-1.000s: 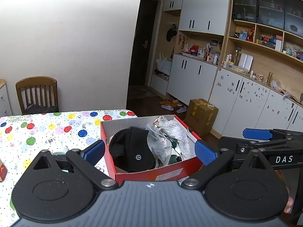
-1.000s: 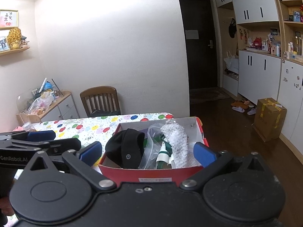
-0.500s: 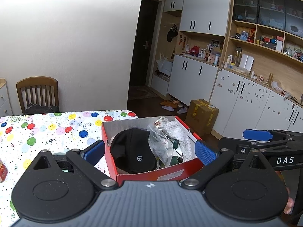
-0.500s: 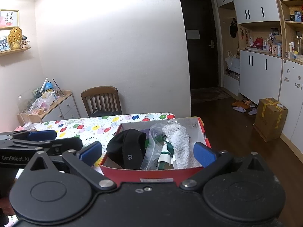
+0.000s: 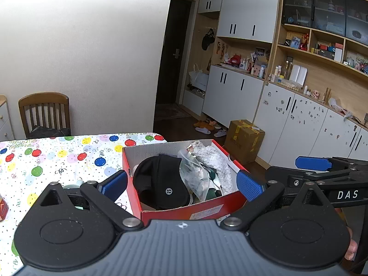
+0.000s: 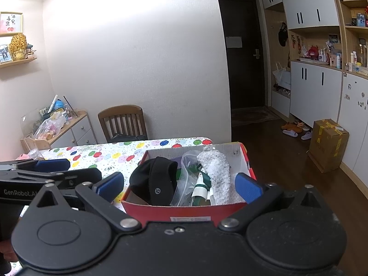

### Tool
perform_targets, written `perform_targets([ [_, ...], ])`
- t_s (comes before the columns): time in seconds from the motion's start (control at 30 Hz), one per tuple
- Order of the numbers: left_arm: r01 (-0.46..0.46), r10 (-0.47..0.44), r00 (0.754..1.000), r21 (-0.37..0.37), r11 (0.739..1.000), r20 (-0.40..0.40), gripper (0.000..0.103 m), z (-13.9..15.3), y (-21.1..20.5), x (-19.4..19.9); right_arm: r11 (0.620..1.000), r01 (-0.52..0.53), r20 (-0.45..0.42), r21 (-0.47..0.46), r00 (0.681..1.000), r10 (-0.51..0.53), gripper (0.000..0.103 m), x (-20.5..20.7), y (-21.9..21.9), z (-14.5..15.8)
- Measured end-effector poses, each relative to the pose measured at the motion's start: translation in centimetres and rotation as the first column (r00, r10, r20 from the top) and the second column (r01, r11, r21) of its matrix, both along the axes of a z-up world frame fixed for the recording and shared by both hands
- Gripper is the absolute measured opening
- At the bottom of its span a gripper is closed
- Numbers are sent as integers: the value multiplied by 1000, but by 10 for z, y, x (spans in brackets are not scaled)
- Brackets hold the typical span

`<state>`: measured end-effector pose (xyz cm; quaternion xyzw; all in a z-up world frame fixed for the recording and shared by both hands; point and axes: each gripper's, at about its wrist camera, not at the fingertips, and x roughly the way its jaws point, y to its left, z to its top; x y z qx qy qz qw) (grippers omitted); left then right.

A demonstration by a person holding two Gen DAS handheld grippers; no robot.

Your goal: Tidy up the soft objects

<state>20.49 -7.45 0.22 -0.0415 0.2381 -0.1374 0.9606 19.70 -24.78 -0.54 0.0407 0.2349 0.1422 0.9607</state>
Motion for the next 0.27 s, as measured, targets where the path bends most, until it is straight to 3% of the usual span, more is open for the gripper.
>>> perform_targets([
  [0.27,-4,4,1000,1,1000,-3,102,-2,1,1,1000,2,-2,-2,1000,-2,103,-1,0,0],
])
